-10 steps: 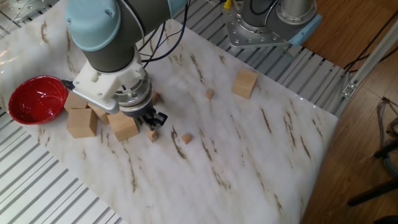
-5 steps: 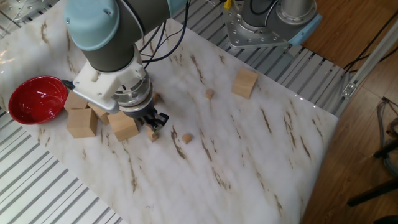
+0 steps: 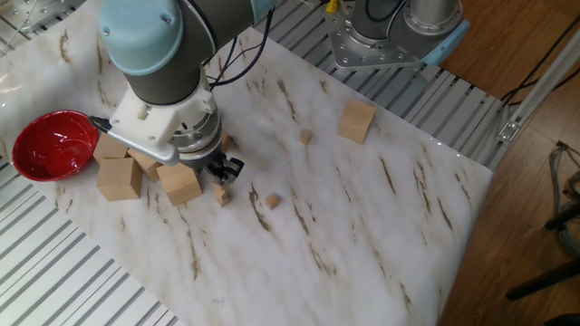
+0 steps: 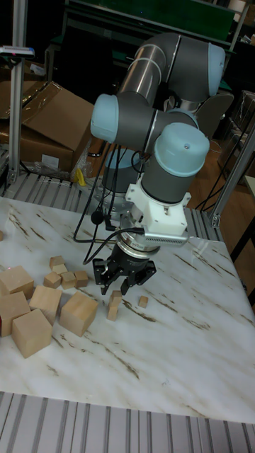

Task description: Stack the blocks in a vertical line of five

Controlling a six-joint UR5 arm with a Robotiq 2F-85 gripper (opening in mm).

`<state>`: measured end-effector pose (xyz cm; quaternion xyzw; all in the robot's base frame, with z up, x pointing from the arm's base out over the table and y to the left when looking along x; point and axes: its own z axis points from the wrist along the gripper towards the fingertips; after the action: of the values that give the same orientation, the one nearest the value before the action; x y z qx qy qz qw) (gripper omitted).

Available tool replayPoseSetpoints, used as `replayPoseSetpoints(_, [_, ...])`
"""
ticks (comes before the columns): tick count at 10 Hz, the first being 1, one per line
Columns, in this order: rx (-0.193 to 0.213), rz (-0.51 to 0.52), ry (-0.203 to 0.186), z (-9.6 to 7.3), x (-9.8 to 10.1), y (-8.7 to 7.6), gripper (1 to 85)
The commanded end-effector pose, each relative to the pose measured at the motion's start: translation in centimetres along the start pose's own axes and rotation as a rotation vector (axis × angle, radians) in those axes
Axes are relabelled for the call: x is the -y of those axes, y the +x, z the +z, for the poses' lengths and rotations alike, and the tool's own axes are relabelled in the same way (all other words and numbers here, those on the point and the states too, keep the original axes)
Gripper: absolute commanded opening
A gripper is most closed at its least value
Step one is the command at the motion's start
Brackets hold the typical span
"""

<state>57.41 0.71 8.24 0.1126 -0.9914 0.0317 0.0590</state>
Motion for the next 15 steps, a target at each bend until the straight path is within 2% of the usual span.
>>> replayPoseSetpoints(1, [-0.012,0.013,0.015,-0.9,-0.4,0.2,45.3])
replayPoseSetpoints(3, [-0.027,0.033,0.031,-1.5,-1.0,0.0,45.3])
replayPoseSetpoints(4, [-0.029,0.054,0.029,-1.6,-2.1,-0.3,45.3])
replayPoseSetpoints(6, [-0.048,0.101,0.055,-2.2,-4.3,-0.7,45.0])
replayPoseSetpoints(7, [-0.058,0.121,0.06,-2.2,-5.1,-0.8,42.7])
replayPoseSetpoints(9, [-0.052,0.134,0.05,-1.8,-6.4,-1.1,44.0])
replayPoseSetpoints(10, [-0.058,0.116,0.06,-1.6,-7.3,-0.8,44.0])
replayPoseSetpoints(12, [-0.034,0.026,0.023,0.0,-9.9,-1.5,44.0])
replayPoseSetpoints(13, [-0.033,0.0,0.026,0.3,-10.3,-1.1,43.3])
replayPoseSetpoints(15, [-0.024,-0.03,-0.054,0.9,-12.9,-0.4,42.0])
